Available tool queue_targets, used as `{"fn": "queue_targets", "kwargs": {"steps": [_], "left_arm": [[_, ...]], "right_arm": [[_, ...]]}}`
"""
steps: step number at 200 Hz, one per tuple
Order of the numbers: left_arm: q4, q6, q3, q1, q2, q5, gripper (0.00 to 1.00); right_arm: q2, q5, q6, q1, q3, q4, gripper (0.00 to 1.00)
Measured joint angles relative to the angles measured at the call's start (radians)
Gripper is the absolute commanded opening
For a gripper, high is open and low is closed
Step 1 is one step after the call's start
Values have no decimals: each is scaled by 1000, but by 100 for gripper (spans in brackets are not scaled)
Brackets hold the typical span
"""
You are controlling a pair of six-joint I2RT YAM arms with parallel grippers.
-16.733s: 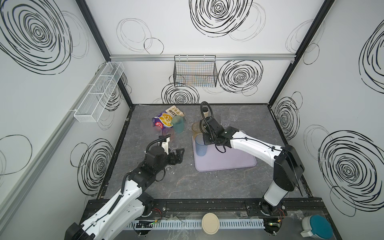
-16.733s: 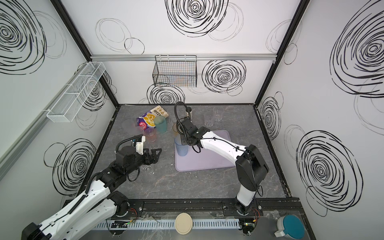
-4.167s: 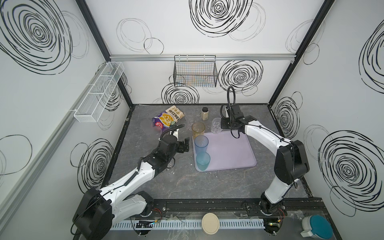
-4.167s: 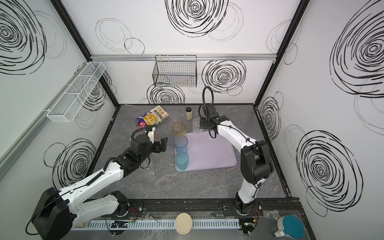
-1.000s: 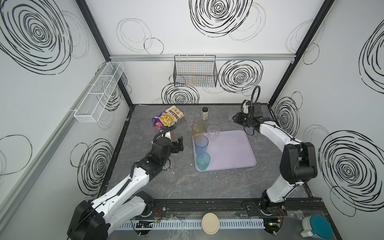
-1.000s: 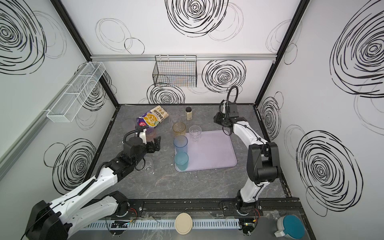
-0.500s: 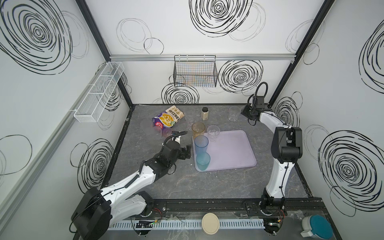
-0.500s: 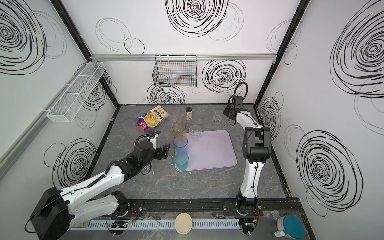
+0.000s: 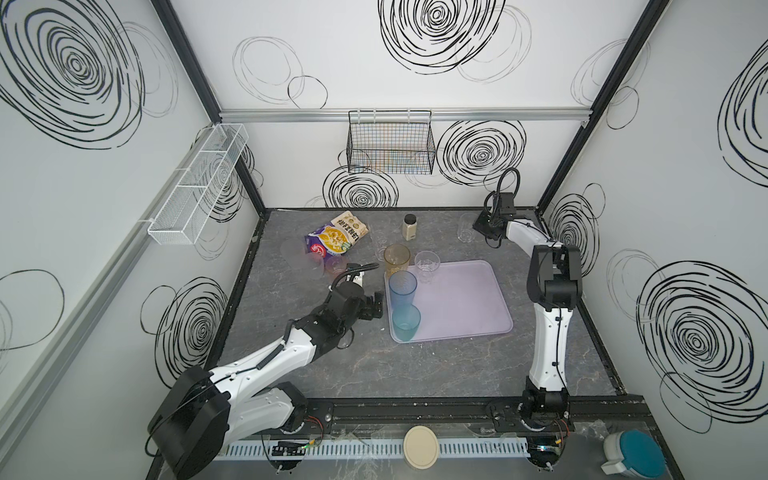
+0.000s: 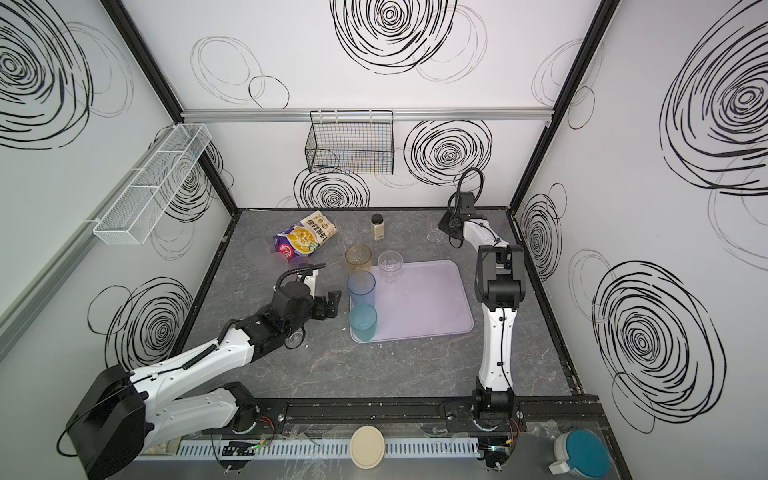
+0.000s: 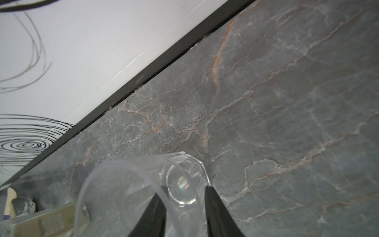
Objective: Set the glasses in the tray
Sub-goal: 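Move the right gripper to another clear glass farther from the robot and grasp it, then carry the second clear glass with the right gripper onto the tray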
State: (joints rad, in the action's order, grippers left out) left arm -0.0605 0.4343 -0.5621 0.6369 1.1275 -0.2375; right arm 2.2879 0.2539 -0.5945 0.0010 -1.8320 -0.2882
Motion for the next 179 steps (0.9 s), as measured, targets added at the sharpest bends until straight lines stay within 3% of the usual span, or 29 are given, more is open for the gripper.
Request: {"fn": "queue_targets", "kwargs": {"steps": [33, 65, 144, 179], "left_arm": [[-3, 0, 0, 0, 7, 0, 98], [-3, 0, 0, 0, 8, -1, 98], [-12, 0, 12, 9, -11, -19, 99], [-16, -1, 10, 55, -10, -50, 99]], "right_arm": [[-21, -13, -2, 9, 52, 4, 9], [-92, -51, 5, 25, 137, 4, 3], [-470, -163, 60, 175, 436, 11, 2], [-649, -220, 113, 259, 568, -7, 1]]}}
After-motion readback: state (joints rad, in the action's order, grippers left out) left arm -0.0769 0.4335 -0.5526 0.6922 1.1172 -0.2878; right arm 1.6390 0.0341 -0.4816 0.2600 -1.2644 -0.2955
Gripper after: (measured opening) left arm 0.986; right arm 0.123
